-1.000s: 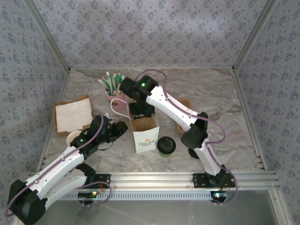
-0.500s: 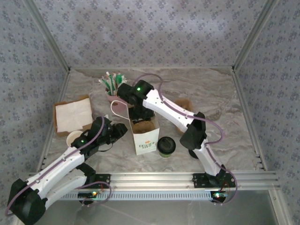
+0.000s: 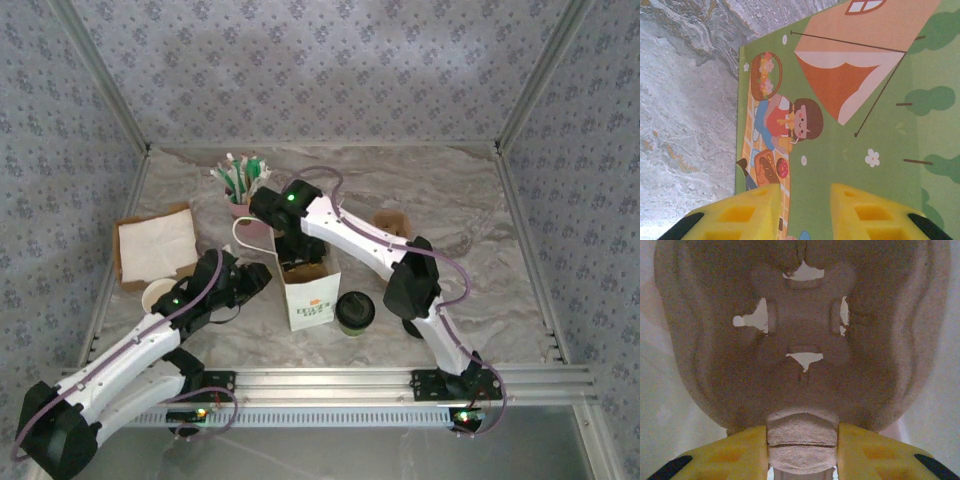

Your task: Pack the takeout coffee

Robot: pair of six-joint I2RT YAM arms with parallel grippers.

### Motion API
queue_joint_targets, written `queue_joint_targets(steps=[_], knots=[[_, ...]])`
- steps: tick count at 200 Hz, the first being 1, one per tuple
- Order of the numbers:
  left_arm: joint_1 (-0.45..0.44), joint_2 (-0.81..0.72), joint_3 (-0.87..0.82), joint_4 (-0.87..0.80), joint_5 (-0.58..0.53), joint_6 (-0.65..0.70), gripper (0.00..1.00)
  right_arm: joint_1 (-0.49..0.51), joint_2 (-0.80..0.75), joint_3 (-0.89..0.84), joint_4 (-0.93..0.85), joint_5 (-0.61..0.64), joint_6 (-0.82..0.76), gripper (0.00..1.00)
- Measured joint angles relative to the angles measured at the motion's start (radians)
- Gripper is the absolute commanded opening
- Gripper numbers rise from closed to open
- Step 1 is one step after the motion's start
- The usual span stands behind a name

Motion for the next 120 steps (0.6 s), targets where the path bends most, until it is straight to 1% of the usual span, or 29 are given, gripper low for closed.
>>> queue_joint_targets(steps=[16, 56, 120], knots=[[0.0, 0.0, 0.0, 0.0, -0.003, 0.0, 0.31, 0.001, 0.0, -0.017, 0.014, 0.0, 0.0, 0.41], [0.0, -0.007, -0.006, -0.005, -0.006, 0.0, 0.31, 0.004, 0.0, -0.048, 0.048, 0.0, 0.0, 0.5], [0.003, -0.028, -0.006, -0.036, -0.021, 0.001, 0.31, 0.003, -0.004, -0.048, 0.053, 0.0, -0.008, 0.63]])
